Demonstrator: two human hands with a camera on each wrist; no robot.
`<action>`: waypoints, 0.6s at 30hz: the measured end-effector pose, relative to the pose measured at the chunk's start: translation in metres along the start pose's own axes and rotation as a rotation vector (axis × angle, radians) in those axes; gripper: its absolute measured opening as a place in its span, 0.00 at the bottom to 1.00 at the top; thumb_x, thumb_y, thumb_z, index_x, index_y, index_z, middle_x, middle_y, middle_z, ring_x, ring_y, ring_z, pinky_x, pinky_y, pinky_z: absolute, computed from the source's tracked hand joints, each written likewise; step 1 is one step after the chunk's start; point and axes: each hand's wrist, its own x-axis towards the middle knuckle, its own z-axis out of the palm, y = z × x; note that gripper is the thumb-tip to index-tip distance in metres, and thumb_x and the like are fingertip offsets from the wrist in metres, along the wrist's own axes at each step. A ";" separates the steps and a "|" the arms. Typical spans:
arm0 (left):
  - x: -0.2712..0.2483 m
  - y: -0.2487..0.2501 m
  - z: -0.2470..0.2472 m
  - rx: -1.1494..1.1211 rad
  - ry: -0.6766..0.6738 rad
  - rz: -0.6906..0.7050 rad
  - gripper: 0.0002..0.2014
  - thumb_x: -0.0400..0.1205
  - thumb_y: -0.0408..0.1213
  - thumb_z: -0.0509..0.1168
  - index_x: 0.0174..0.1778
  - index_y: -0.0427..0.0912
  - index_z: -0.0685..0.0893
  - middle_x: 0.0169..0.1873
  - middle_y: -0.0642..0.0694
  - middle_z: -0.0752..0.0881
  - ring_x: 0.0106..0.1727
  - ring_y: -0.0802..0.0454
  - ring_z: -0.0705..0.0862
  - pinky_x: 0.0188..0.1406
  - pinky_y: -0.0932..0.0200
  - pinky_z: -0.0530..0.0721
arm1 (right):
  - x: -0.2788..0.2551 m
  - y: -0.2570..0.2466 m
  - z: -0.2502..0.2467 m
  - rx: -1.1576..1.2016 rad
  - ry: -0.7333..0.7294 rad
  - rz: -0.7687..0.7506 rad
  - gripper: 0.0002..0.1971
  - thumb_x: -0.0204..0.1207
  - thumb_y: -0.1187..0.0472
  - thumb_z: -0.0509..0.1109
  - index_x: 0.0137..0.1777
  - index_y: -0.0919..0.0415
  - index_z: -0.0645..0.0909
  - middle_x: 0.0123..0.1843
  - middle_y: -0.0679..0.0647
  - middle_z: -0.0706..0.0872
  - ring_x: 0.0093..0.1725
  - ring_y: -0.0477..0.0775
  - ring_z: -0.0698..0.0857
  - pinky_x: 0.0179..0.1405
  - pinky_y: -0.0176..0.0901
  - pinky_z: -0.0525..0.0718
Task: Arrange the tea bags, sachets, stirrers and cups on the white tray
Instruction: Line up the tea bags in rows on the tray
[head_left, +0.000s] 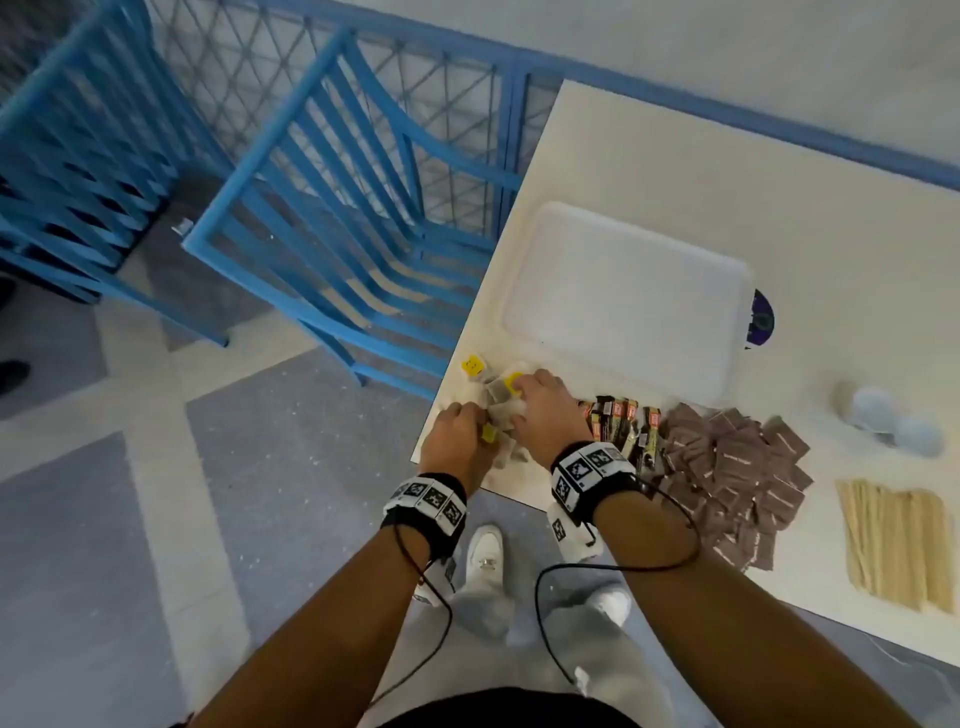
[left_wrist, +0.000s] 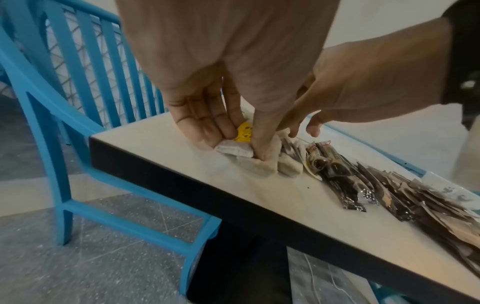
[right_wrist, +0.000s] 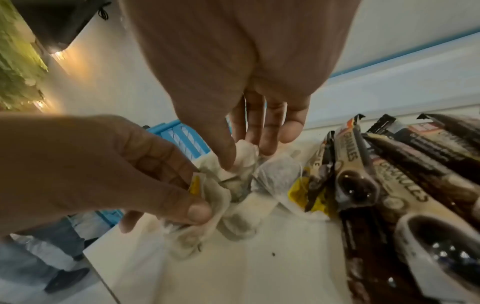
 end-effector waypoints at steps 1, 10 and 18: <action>-0.001 0.000 -0.001 -0.002 0.000 0.009 0.15 0.79 0.43 0.72 0.59 0.41 0.85 0.56 0.41 0.82 0.59 0.39 0.81 0.52 0.47 0.82 | 0.001 0.001 0.001 -0.015 -0.006 0.007 0.21 0.78 0.63 0.72 0.71 0.61 0.78 0.68 0.59 0.77 0.68 0.62 0.76 0.68 0.54 0.78; -0.004 -0.007 0.002 0.001 0.044 0.109 0.10 0.79 0.46 0.74 0.48 0.44 0.86 0.53 0.43 0.83 0.56 0.40 0.80 0.46 0.48 0.80 | 0.004 0.011 0.005 -0.008 0.046 0.030 0.06 0.77 0.67 0.69 0.50 0.60 0.86 0.57 0.58 0.82 0.58 0.61 0.75 0.58 0.57 0.80; -0.007 -0.003 -0.008 0.065 0.071 0.268 0.09 0.77 0.43 0.78 0.45 0.42 0.88 0.49 0.44 0.88 0.53 0.39 0.78 0.52 0.48 0.74 | -0.004 0.020 -0.015 0.317 0.123 0.091 0.03 0.75 0.67 0.74 0.43 0.59 0.87 0.41 0.52 0.88 0.45 0.55 0.83 0.46 0.48 0.83</action>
